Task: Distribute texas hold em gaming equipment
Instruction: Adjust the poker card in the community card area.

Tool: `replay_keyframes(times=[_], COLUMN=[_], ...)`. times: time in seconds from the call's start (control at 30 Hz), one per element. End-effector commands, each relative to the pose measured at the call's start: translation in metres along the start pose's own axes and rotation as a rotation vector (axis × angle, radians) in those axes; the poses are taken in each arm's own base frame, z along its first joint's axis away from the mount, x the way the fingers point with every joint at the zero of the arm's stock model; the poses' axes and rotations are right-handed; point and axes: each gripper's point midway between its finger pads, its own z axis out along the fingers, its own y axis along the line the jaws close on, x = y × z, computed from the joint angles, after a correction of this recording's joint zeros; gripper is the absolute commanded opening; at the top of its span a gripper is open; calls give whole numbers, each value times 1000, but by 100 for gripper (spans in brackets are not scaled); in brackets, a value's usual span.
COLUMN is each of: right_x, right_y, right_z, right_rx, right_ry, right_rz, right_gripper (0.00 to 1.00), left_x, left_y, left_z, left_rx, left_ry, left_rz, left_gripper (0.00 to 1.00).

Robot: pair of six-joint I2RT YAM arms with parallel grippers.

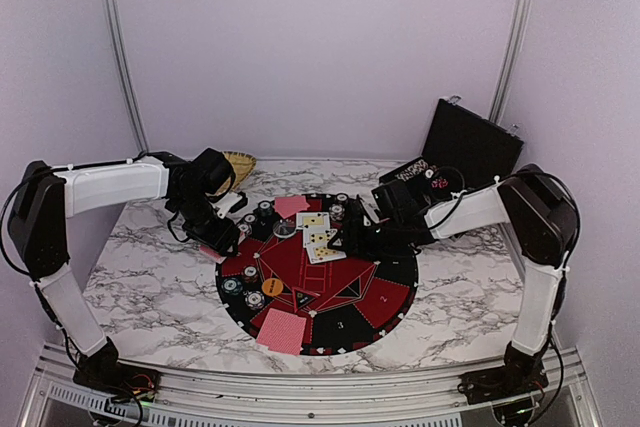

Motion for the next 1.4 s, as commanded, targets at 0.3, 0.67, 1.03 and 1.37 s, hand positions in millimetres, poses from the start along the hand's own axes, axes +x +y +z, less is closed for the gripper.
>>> replay_keyframes(times=[0.3, 0.67, 1.03, 1.37], right_x=[9, 2, -16, -22], right_y=[14, 6, -12, -17], right_z=[22, 21, 21, 33], right_rx=[-41, 17, 131, 148], right_ry=[25, 5, -58, -61], right_rz=[5, 25, 22, 14], right_gripper=[67, 67, 67, 67], left_x=[-5, -5, -6, -5], left_y=[-2, -3, -3, -3], left_z=[-11, -12, -11, -11], left_rx=[17, 18, 19, 21], left_ry=[-40, -43, -43, -41], left_rz=[1, 5, 4, 4], left_gripper=[24, 24, 24, 24])
